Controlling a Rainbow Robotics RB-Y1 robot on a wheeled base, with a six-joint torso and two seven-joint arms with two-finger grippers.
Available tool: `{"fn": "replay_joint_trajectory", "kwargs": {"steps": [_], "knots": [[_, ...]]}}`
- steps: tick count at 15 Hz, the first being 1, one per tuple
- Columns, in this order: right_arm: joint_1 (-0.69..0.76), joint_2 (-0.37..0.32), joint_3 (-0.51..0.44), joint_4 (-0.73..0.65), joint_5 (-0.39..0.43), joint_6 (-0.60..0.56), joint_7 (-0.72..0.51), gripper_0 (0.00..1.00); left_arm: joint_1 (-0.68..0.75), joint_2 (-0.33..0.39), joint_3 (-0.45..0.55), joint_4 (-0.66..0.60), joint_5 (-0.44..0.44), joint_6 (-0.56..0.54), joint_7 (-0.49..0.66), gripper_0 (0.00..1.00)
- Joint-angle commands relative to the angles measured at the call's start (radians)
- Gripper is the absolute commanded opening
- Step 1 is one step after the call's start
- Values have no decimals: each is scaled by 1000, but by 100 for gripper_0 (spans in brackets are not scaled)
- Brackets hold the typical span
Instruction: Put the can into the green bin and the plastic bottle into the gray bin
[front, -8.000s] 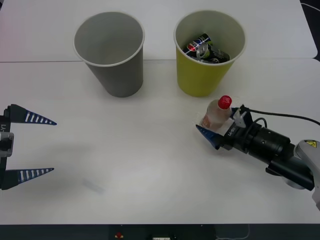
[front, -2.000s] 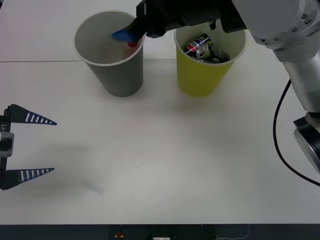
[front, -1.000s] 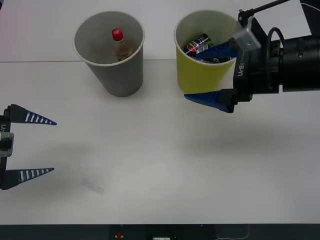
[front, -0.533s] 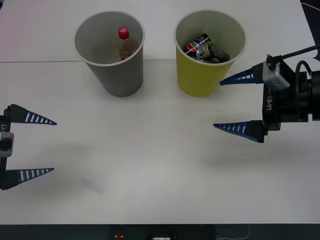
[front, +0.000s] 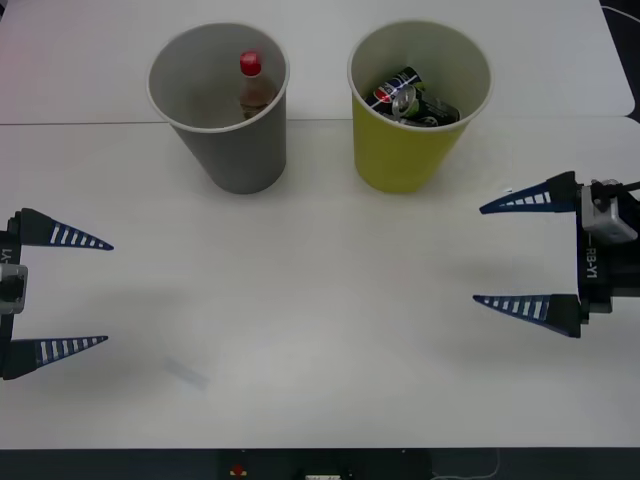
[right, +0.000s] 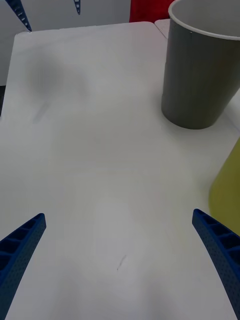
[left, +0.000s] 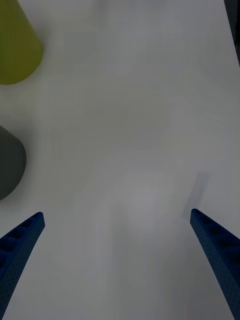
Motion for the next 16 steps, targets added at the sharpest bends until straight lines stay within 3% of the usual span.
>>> {"fn": "replay_joint_trajectory", "kwargs": {"steps": [1, 16], "knots": [[57, 0, -28, 2, -13, -5, 61, 100, 0, 0, 0, 0, 0, 0, 0, 100], [94, 0, -83, 2, 10, -74, 58, 100, 0, 0, 0, 0, 0, 0, 0, 100]]}}
